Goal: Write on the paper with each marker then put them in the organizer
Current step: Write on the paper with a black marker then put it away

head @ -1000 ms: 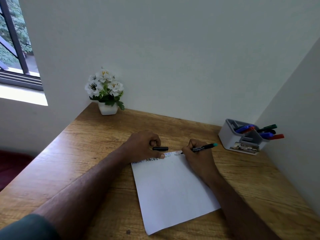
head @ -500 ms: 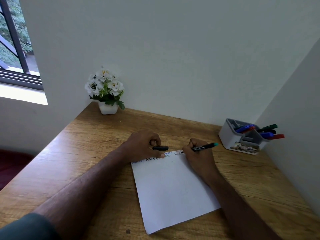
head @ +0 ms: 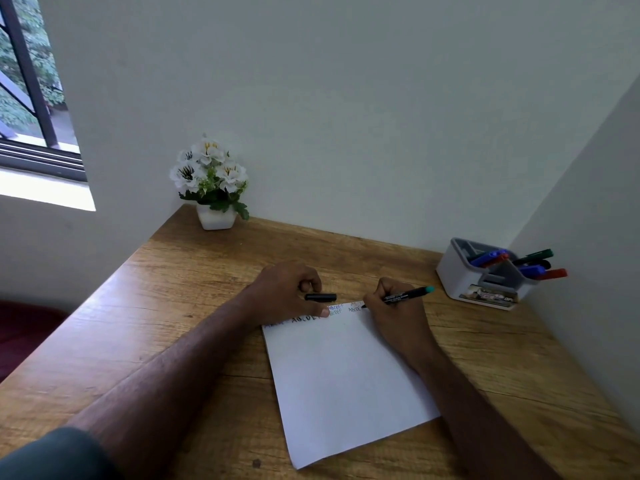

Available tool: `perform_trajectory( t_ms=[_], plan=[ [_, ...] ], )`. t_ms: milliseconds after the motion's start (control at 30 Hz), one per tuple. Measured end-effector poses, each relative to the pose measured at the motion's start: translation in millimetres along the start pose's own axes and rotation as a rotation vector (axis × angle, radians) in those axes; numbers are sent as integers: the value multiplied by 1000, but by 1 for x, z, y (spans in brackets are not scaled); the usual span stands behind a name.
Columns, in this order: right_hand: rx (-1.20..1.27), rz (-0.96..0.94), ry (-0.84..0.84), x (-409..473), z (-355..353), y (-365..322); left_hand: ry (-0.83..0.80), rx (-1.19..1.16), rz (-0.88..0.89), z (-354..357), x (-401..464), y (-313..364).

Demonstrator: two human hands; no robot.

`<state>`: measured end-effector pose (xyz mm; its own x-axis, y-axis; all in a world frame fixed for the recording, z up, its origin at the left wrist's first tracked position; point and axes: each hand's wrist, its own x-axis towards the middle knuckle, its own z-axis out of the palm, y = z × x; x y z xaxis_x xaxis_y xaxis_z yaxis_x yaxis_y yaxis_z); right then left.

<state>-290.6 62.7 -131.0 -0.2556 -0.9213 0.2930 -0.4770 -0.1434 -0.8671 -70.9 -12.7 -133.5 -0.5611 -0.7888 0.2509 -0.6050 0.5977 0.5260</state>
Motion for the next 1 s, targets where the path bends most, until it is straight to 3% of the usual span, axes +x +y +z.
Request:
perform_trajectory(
  t_ms=[367, 533, 633, 767, 1000],
  plan=[
    [52, -17, 53, 0, -2, -1, 17, -9, 35, 0, 0, -1],
    [89, -136, 90, -3, -9, -9, 28, -9, 55, 2, 1, -3],
    [112, -232, 3, -7, -9, -16, 122, -145, 76, 1, 2, -2],
    [358, -164, -94, -7, -14, -19, 241, -265, 103, -3, 1, 2],
    [417, -195, -160, -11, -12, -23, 186, -324, 169, -4, -2, 8]
  ],
)
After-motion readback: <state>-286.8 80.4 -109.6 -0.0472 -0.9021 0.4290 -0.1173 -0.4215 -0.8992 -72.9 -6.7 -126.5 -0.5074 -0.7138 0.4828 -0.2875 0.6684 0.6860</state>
